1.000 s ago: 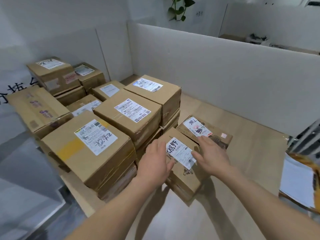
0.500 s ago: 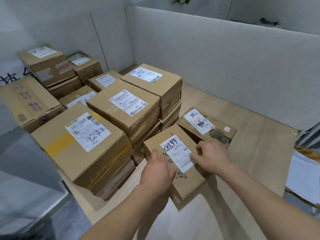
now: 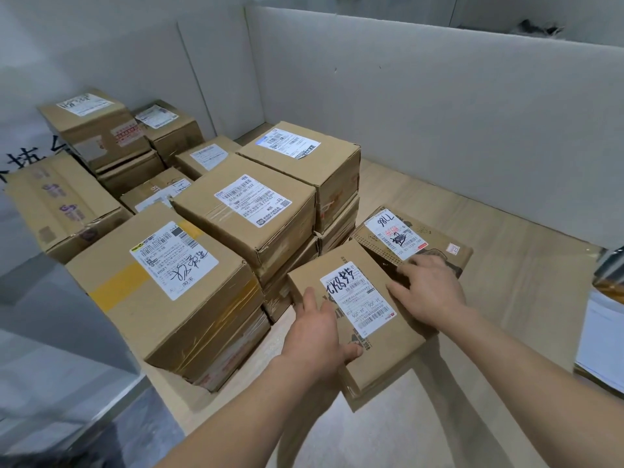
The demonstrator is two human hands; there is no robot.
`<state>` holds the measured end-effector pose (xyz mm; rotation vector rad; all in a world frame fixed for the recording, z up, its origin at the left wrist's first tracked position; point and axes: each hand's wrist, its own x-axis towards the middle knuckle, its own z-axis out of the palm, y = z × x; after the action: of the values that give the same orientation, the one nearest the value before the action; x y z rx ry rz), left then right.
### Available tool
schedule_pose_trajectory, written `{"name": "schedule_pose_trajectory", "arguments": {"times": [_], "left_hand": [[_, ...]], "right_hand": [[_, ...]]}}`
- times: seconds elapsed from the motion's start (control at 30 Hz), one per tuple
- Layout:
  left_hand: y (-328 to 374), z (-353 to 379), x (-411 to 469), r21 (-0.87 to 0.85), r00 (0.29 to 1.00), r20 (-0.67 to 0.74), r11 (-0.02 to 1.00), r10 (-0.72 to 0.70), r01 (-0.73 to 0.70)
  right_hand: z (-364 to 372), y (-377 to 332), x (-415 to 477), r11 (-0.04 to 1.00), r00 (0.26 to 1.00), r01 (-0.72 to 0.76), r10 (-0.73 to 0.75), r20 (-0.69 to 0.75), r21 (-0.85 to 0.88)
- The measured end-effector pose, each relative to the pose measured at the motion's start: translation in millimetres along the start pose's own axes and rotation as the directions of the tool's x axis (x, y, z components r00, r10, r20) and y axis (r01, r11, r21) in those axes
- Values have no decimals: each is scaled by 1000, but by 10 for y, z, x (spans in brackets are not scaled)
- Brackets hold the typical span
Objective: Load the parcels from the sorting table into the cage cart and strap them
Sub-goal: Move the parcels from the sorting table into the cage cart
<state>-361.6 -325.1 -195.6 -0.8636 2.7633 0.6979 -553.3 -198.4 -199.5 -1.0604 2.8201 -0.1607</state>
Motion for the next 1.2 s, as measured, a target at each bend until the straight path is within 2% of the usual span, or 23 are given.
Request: {"name": "schedule_pose_trajectory", "arguments": {"times": [0.07,0.17,0.27,0.57,0.73,0.87,0.97,1.13,1.2], "left_hand": [[-12,31,21,-28,1000,5,1000,-4,5],[-50,90,7,-97,1000,7,995,-15,16],[-119,139,-61,-158,1000,-9,987,-27,26],[-318,155,-648,-216,995,97,976,-1,22],[-613,190,-1268,-257,994,105,966,20,8],[-937,281,-1854,-388,997,75,922,22,9],[-1153,344,-2279,-474,997,81,879,-13,49],[-1507,390,-2849,-470,996,73,879,-47,76],[-1670,387,-3066,-463,995,70,881,-74,98]], "right_hand": [[78,-148,-82,997,1000,3,-5,29,81],[144,-231,-186,974,996,-86,77,53,210],[141,-187,-301,937,979,-180,142,144,300],[120,-389,-937,860,920,-310,165,355,405],[161,-767,-1610,814,927,-301,126,354,497],[114,-1300,-2262,794,952,-237,73,298,560],[184,-1605,-2682,818,960,-222,87,267,531],[344,-1980,-3260,842,950,-255,127,285,475],[377,-2165,-3442,846,949,-239,99,300,476]]}}
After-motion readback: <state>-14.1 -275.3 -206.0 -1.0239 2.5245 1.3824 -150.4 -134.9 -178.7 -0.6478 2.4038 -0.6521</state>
